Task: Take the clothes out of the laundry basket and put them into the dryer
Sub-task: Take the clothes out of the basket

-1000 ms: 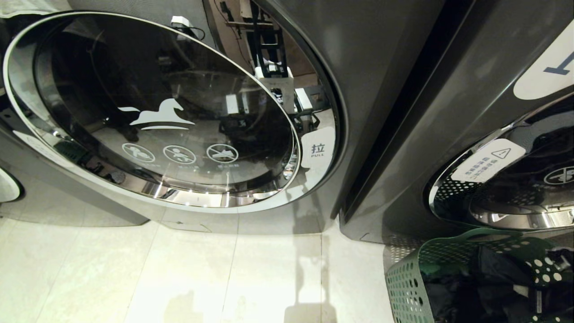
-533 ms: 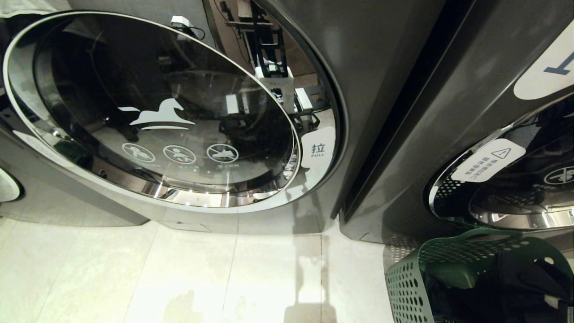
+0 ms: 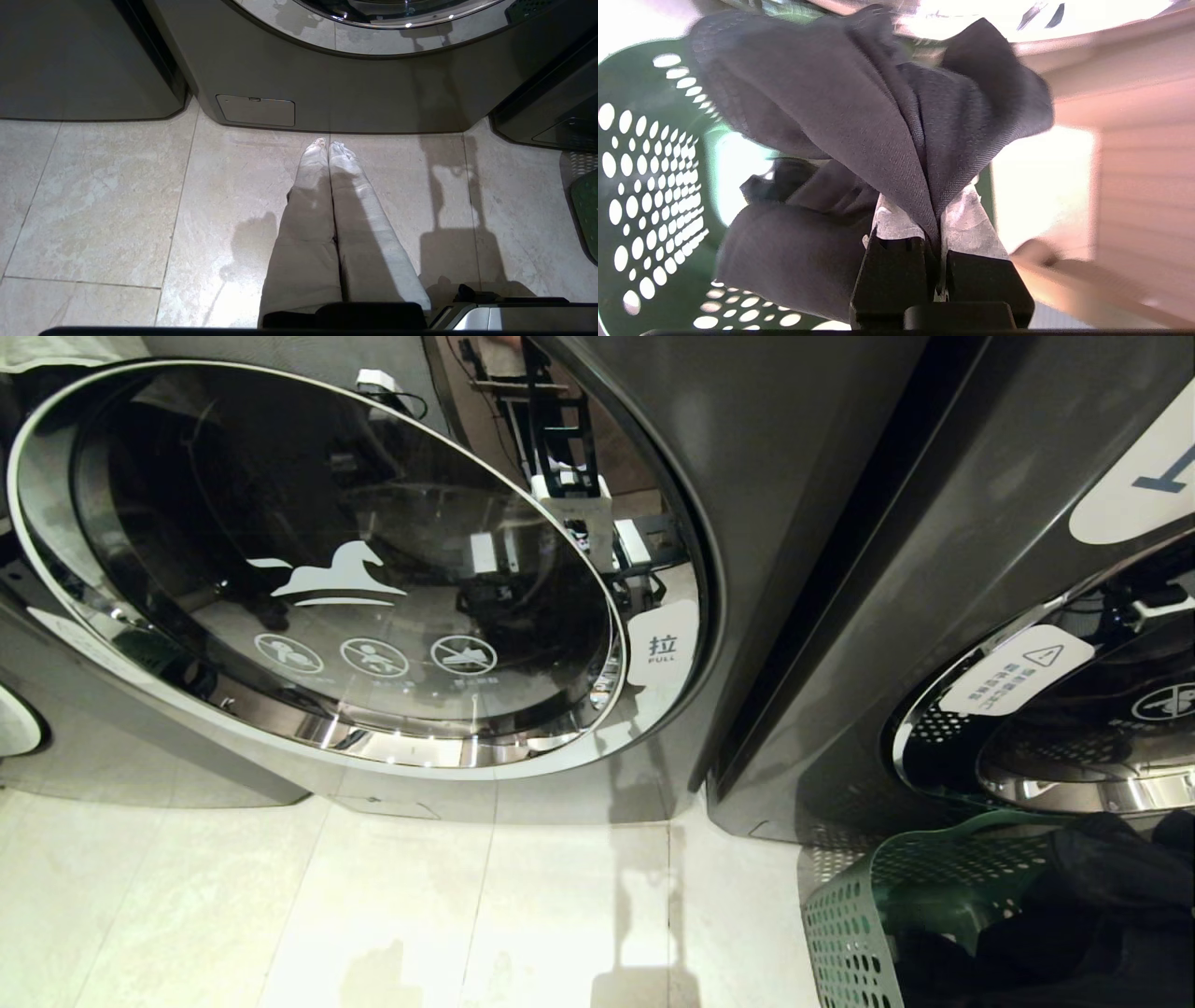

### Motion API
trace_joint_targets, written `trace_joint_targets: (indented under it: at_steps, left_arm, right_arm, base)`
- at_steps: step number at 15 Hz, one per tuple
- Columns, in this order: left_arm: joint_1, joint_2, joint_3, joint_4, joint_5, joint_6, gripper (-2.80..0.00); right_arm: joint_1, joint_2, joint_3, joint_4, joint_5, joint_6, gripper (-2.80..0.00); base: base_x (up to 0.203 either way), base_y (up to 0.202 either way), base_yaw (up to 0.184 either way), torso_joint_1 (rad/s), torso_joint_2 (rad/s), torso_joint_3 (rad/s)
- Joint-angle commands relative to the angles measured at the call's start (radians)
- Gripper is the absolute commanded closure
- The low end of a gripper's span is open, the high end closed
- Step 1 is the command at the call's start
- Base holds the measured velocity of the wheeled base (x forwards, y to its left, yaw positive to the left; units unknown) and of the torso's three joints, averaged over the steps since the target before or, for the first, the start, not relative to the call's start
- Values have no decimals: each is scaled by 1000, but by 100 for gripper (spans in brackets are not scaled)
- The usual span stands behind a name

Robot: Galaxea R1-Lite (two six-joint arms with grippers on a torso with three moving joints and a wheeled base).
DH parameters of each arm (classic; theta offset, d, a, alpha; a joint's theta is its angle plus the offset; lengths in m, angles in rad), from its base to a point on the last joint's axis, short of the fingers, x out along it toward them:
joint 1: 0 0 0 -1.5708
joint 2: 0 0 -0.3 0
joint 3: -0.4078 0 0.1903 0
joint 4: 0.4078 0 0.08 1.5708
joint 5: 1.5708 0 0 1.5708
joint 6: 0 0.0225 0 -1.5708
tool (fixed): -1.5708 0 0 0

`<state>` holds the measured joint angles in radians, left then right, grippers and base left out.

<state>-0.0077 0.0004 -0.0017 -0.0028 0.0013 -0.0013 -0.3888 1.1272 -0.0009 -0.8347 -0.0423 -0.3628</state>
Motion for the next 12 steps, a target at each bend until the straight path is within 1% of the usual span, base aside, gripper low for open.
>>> trace_joint_targets:
  at_steps: [1,2,3,4,6,8,9,10,11,12]
  left_arm:
    - [0,-2,0,0,0,0,0]
    - [0,-2,0,0,0,0,0]
    - [0,-2,0,0,0,0,0]
    - [0,-2,0,0,0,0,0]
    - [0,-2,0,0,0,0,0]
    - [0,-2,0,0,0,0,0]
    - [0,-2,0,0,0,0,0]
    - [0,-2,0,0,0,0,0]
    - [0,-2,0,0,0,0,0]
    - [0,-2,0,0,0,0,0]
  right_arm:
    - [132,-141,0,23,-164,-2,0]
    - [184,-182,-6,49,-232,-3,0]
    - [210,-227,-12,77,-266,-3,0]
    - [223,-268,-22,103,-279,-3,0]
    - [297,-330,-42,140,-289,7,0]
    - [380,-397,-44,145,-294,20,0]
    - [408,-432,-44,146,-294,29,0]
    - [417,-464,-40,147,-290,39,0]
    - [420,-488,-32,159,-286,69,0]
    - [421,-513,-24,211,-284,106,0]
  base:
    - [0,0,0,0,0,0]
    - [0,0,0,0,0,0]
    - [0,0,0,0,0,0]
    - [0,0,0,0,0,0]
    - [0,0,0,0,0,0]
    - [0,0,0,0,0,0]
    - [0,0,0,0,0,0]
    - [0,0,0,0,0,0]
    - [0,0,0,0,0,0]
    - [0,0,0,0,0,0]
